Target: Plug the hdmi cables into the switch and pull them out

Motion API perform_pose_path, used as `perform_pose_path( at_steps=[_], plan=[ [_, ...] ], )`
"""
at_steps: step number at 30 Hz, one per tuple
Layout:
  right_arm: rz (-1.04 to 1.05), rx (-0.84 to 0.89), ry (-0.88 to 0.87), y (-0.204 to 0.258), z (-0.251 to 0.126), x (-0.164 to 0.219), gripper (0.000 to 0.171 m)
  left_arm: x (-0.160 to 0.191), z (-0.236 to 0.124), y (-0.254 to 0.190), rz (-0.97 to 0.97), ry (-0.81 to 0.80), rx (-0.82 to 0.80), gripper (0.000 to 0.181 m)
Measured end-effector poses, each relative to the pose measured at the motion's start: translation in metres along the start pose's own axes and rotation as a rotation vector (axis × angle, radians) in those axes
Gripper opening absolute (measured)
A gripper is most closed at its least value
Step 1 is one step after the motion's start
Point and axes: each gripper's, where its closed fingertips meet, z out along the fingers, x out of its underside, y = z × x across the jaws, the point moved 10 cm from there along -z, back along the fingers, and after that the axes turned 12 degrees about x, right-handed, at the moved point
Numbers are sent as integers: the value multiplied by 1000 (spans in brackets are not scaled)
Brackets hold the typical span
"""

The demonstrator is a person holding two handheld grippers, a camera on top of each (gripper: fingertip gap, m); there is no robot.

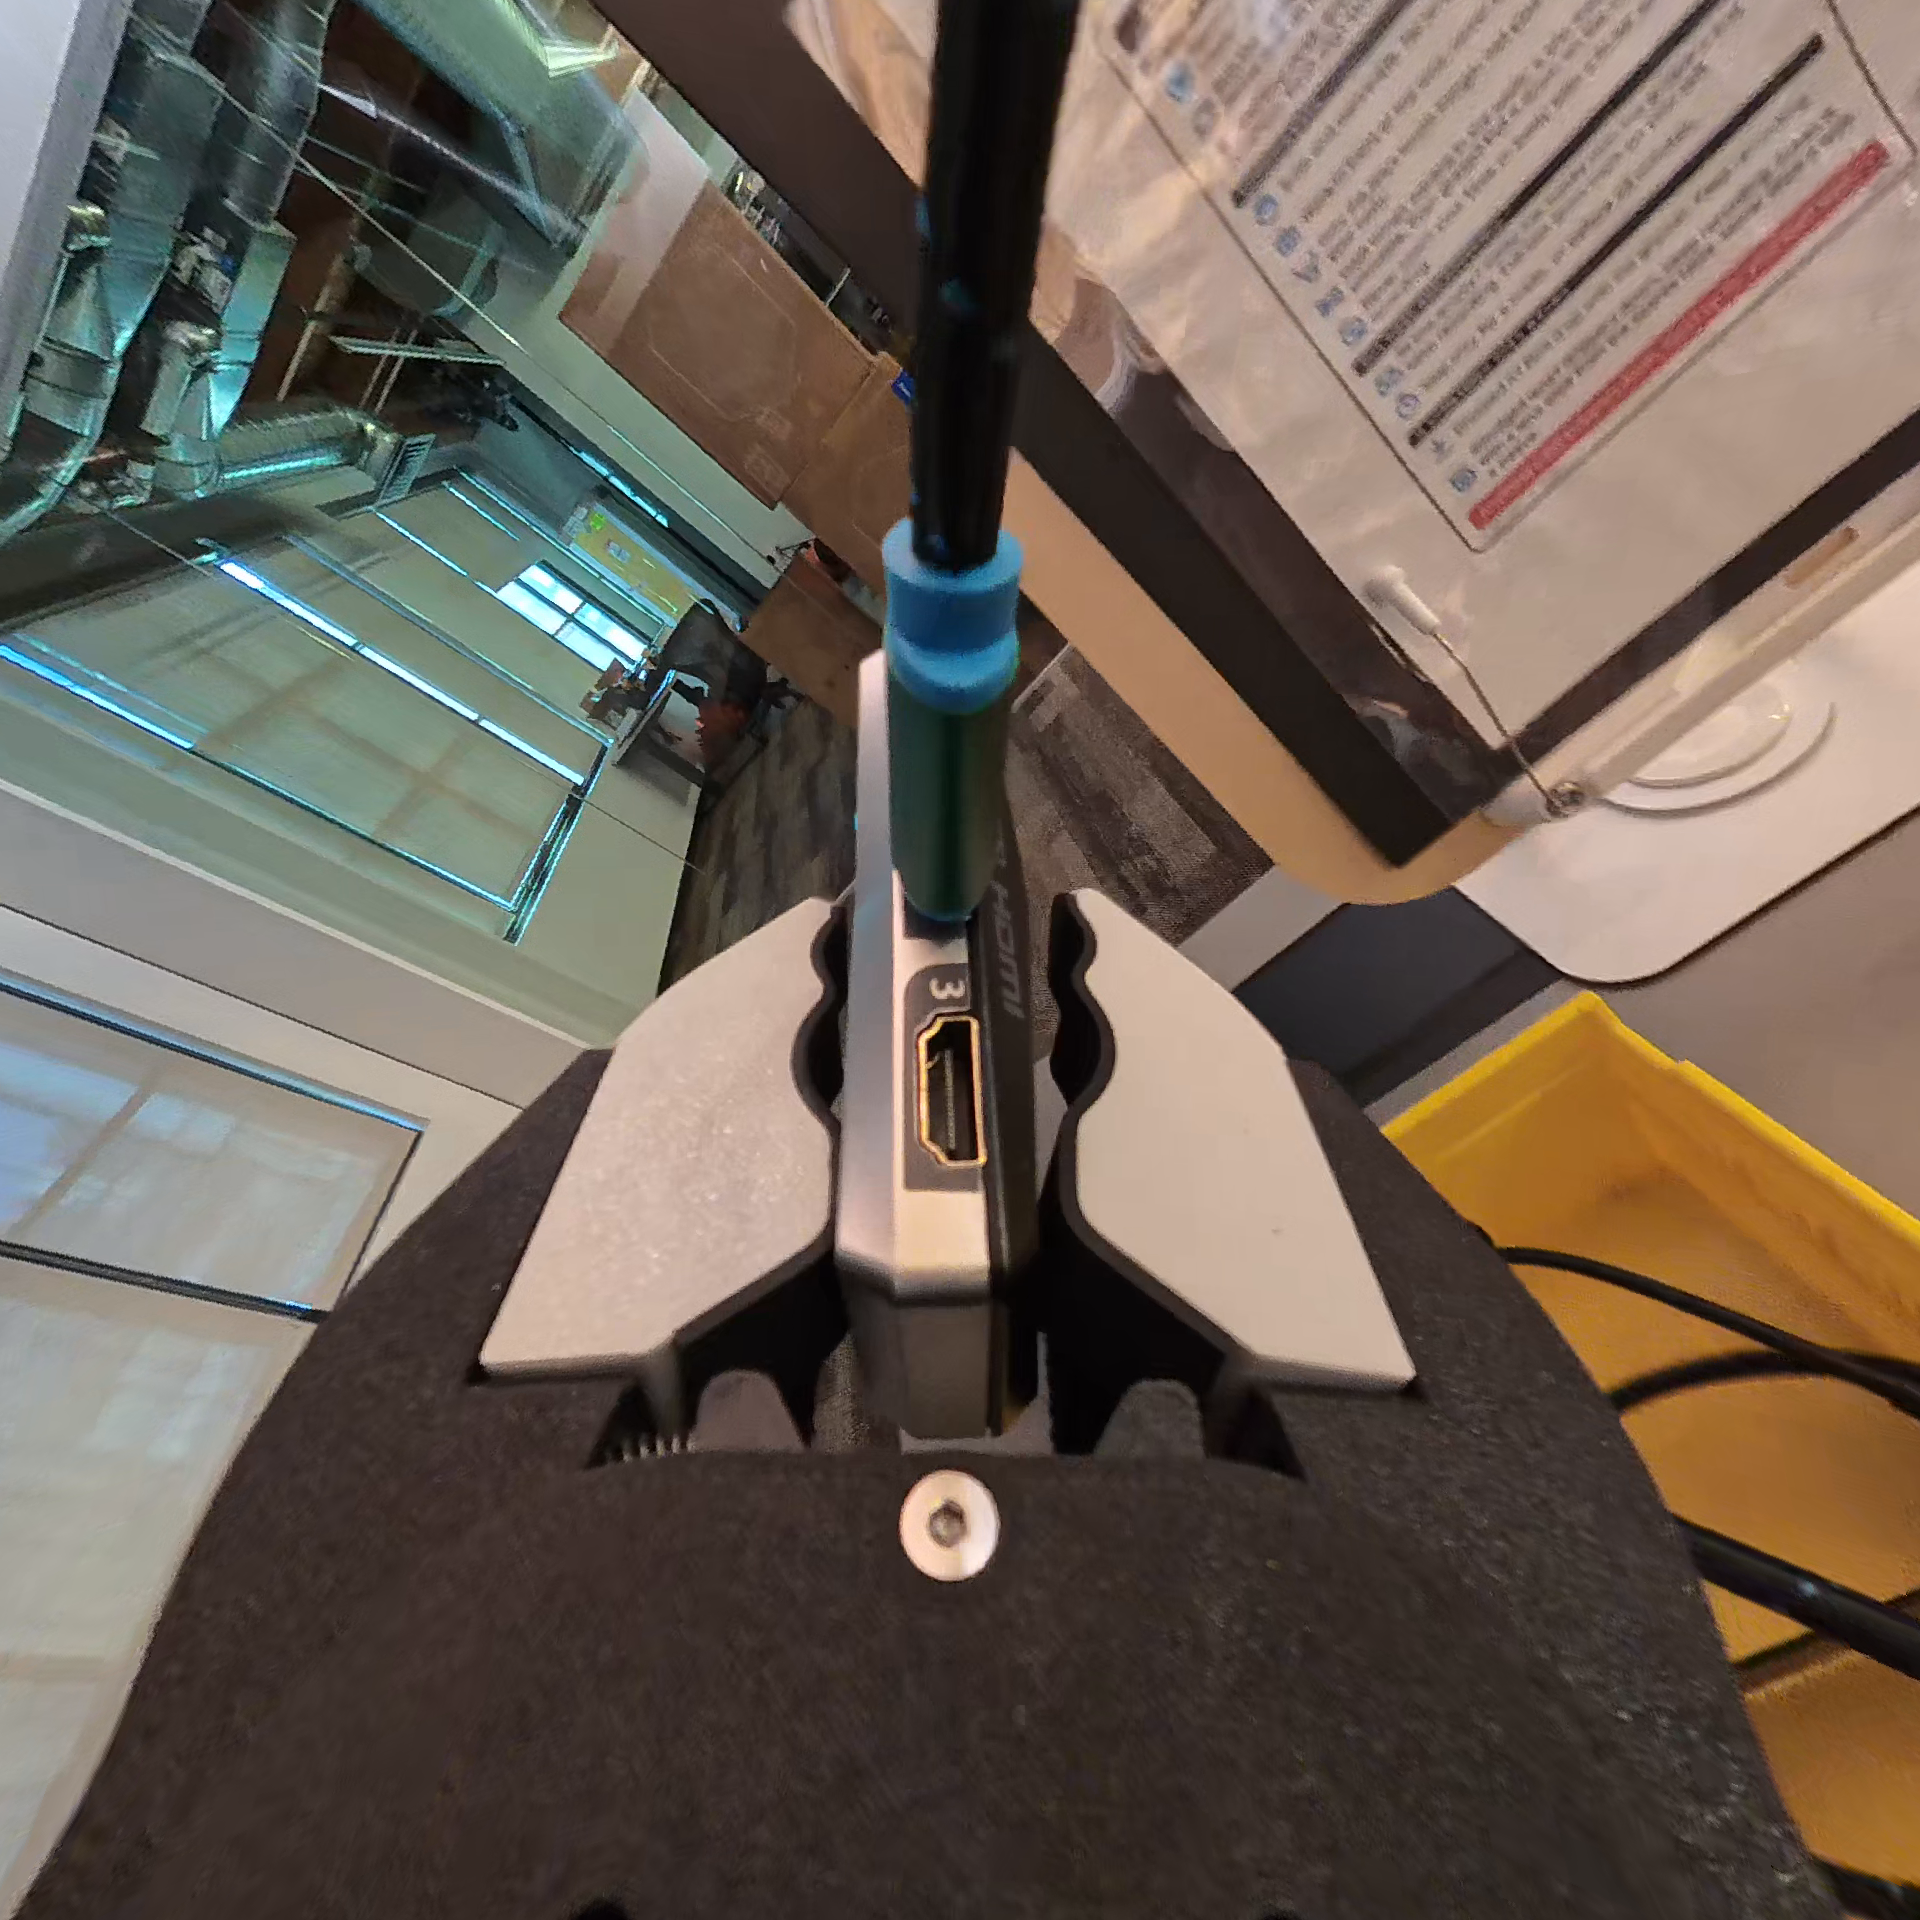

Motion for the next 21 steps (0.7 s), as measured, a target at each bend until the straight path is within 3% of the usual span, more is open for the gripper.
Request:
perform_pose_path(
  at_steps=[13, 21],
  plan=[
    [79, -88, -5, 4, 3, 5, 31, -66, -40, 39, 5, -70, -28, 36],
    [696, -396, -173, -35, -11, 7, 29, -114, -76, -31, 152, -243, 120, 36]
  ],
)
